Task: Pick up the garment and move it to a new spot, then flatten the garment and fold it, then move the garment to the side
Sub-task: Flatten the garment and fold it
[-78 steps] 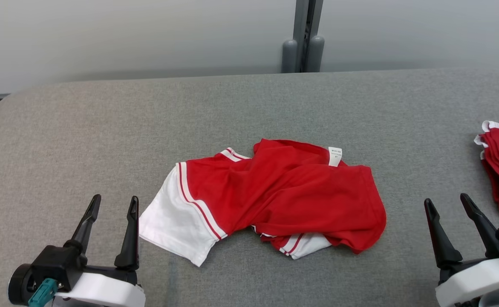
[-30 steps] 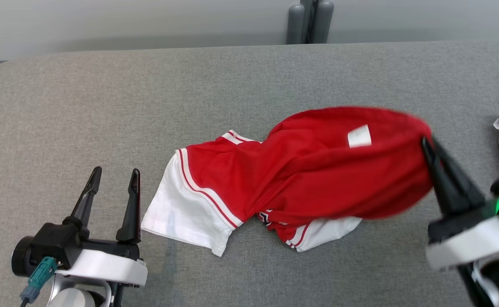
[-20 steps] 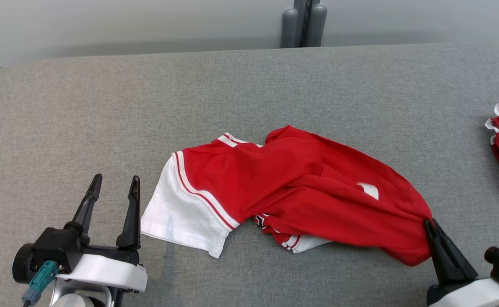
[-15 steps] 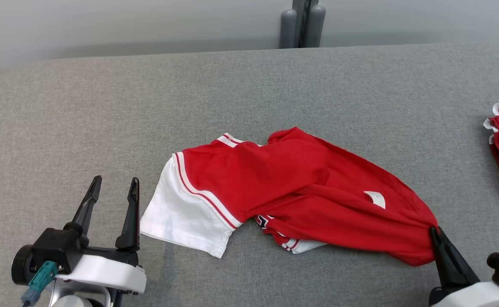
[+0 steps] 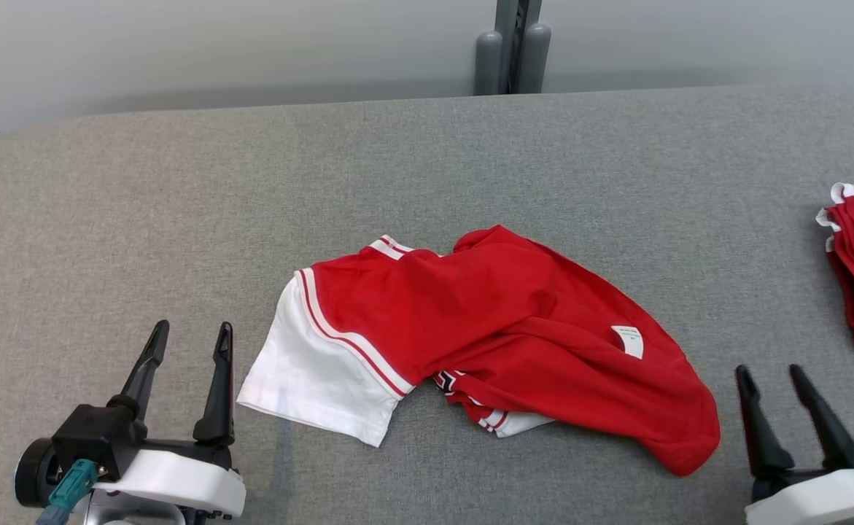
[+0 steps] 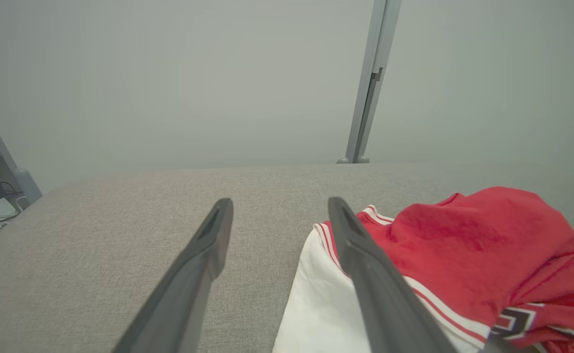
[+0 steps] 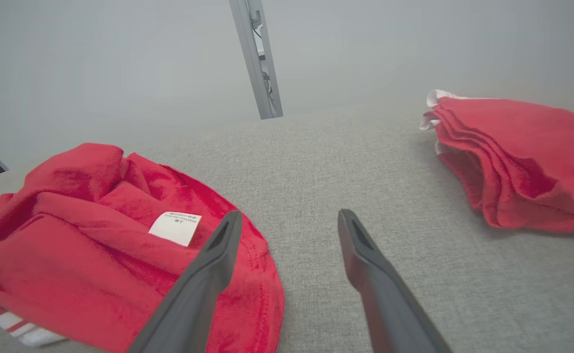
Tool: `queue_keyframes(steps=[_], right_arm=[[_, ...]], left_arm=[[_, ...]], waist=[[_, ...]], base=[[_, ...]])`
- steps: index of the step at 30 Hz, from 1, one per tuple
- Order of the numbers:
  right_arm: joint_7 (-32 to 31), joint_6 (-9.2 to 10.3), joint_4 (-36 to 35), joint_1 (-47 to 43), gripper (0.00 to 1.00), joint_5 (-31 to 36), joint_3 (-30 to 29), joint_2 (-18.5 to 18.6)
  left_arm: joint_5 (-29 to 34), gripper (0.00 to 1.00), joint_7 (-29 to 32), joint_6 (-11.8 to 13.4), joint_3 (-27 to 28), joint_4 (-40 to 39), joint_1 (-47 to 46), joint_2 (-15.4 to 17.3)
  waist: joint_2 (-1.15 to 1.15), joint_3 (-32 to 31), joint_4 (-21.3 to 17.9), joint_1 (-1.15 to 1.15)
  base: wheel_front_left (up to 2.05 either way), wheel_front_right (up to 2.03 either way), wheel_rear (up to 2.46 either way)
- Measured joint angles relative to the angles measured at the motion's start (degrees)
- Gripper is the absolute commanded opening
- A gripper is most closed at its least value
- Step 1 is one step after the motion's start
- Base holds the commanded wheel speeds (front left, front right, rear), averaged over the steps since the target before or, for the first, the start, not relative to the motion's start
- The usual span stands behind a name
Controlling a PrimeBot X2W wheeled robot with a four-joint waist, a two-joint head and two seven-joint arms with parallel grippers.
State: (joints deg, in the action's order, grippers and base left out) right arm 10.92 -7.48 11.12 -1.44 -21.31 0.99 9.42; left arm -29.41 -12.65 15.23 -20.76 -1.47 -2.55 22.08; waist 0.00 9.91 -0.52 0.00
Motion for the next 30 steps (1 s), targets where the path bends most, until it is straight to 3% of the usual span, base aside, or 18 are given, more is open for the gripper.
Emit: queue_keyframes(steps=[7, 12, 22, 30], right_arm=[[-0.2, 0.00, -9.3, -0.5, 1.00, 4.4, -5.8, -1.6], [-3.9, 0.00, -14.8, -2.4, 1.00, 6.8, -6.4, -2.2], [-7.8, 0.00, -19.8, -10.4, 1.00, 7.7, -5.5, -4.8], [-9.2, 0.00, -21.5, -11.9, 1.00, 8.0, -5.5, -5.4]], left_arm=[[-0.4, 1.00, 0.0, 1.0, 0.3, 0.0, 1.2, 0.4], [-0.4, 1.00, 0.1, 1.5, 0.2, 0.1, 2.8, 0.7], [-0.5, 1.00, 0.9, 2.3, -0.7, -0.1, 6.3, 1.1], [-0.7, 1.00, 1.9, 2.8, -0.9, -0.6, 8.0, 1.9]], waist=[[0.00, -1.5, -0.5, 0.00], [0.00, -3.6, -0.6, 0.00], [0.00, -7.6, -0.5, 0.00], [0.00, -8.9, -1.4, 0.00]], base=[[0.00, 0.00, 0.00], [0.00, 0.00, 0.00], [0.00, 0.00, 0.00], [0.00, 0.00, 0.00]])
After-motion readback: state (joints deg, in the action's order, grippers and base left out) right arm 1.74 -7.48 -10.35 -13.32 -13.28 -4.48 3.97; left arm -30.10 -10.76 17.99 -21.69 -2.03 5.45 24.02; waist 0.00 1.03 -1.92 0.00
